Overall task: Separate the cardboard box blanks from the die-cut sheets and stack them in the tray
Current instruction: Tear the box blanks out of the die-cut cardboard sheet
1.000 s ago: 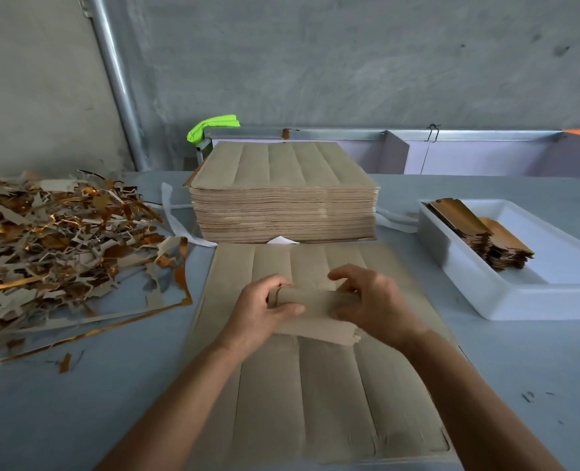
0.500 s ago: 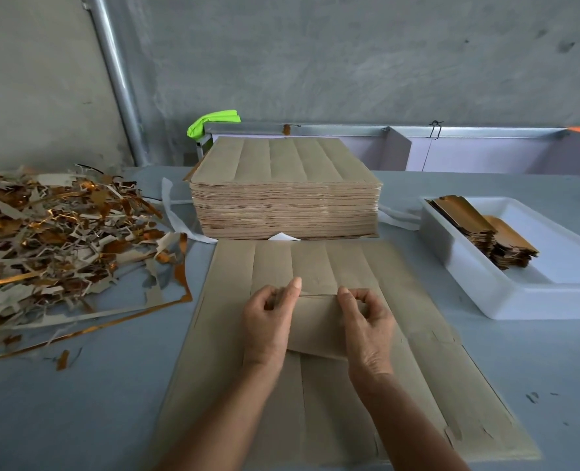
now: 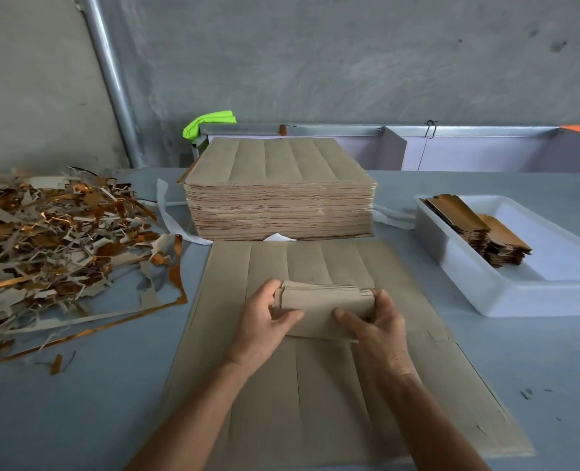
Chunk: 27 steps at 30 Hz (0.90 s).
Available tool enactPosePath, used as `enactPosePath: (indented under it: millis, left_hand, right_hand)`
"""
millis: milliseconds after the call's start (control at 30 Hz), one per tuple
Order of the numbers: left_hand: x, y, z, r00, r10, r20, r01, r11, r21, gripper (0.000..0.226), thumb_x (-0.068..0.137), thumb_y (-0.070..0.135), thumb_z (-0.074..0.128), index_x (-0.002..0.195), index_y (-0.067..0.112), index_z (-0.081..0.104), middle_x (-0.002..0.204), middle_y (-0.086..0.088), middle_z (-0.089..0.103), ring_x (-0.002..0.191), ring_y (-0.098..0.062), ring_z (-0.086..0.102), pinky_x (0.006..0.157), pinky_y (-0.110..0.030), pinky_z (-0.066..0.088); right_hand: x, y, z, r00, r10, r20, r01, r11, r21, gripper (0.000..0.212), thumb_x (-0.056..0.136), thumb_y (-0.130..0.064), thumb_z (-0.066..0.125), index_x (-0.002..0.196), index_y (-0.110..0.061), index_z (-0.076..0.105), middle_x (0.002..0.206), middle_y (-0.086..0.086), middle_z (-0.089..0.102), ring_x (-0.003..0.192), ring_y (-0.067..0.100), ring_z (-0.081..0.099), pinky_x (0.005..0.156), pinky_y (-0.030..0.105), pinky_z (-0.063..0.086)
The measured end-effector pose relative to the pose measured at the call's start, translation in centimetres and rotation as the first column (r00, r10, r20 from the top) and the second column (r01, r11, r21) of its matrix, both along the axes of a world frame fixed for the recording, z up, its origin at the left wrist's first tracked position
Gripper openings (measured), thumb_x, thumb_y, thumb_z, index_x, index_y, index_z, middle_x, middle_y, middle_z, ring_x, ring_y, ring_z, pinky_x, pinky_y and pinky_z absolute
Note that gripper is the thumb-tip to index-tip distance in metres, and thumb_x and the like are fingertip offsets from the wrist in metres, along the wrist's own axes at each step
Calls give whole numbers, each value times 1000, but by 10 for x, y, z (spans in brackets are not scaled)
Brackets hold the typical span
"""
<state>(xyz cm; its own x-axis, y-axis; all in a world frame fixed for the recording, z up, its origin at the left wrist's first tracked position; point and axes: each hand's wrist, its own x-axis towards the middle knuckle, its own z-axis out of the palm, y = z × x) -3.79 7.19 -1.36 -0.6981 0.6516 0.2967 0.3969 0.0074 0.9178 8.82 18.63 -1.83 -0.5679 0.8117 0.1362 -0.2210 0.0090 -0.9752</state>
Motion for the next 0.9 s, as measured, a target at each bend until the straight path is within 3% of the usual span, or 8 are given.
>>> enactPosePath:
  millis: [133,233,300,467,533,600,667,900]
  left_hand:
    - [-1,-14,12,989,-15,-150,25,998,64,17,76,-11,68,76,1,57,76,-8,61,73,-16,56,70,-27,45]
    - [1,-18,16,892,31,-450,29,992,126,19,70,-19,68,72,-2,58,85,-7,65,82,-18,60,76,-27,49]
    - [4,-19,16,757,25,-653,46,995,91,20,68,-20,64,71,-1,59,87,-8,64,84,-22,58,77,-34,48]
    - [10,-20,13,517,68,-854,-87,996,27,24,78,1,44,83,7,67,111,-14,62,107,-31,55,93,-43,47]
    - [6,-21,8,746,131,-653,-163,986,12,49,78,-15,44,113,13,62,132,-9,48,127,-27,42,107,-35,35]
    - [6,-22,11,983,160,-91,-156,986,48,53,88,-10,51,129,23,44,138,-1,43,128,-19,43,100,-25,39]
    - [6,-15,18,909,68,411,-110,991,80,42,90,24,60,128,21,42,129,-3,54,112,-18,57,82,-28,52]
    - [1,-8,6,940,37,338,-8,996,-84,34,81,6,70,109,19,57,108,-5,67,105,-22,62,92,-33,50]
  right_hand:
    - [8,3,14,991,89,-101,-104,983,-151,27,79,18,53,86,-6,64,85,7,66,81,17,61,73,21,51]
    - [11,12,26,993,79,-91,-113,882,-457,25,94,-18,47,107,-4,63,109,13,64,107,27,59,96,37,46]
    - [10,16,36,990,139,-15,-123,814,-567,34,94,-33,52,107,-2,55,108,16,57,104,32,58,88,42,51]
    - [5,14,39,963,233,138,-116,814,-570,16,83,10,59,96,2,59,91,15,62,82,27,62,56,32,55]
    - [6,16,32,977,182,112,-95,839,-536,20,83,11,58,94,-5,60,92,11,62,83,25,61,58,32,55]
    - [6,16,24,993,112,22,-85,852,-517,21,82,11,59,90,-9,62,90,8,64,83,24,61,69,36,55]
    - [5,12,16,993,101,-64,-119,883,-454,23,82,12,59,85,-11,64,85,7,67,81,22,63,72,35,55]
    - [11,3,10,973,125,192,-136,990,46,31,84,9,61,102,-16,65,95,1,73,93,19,67,89,42,54]
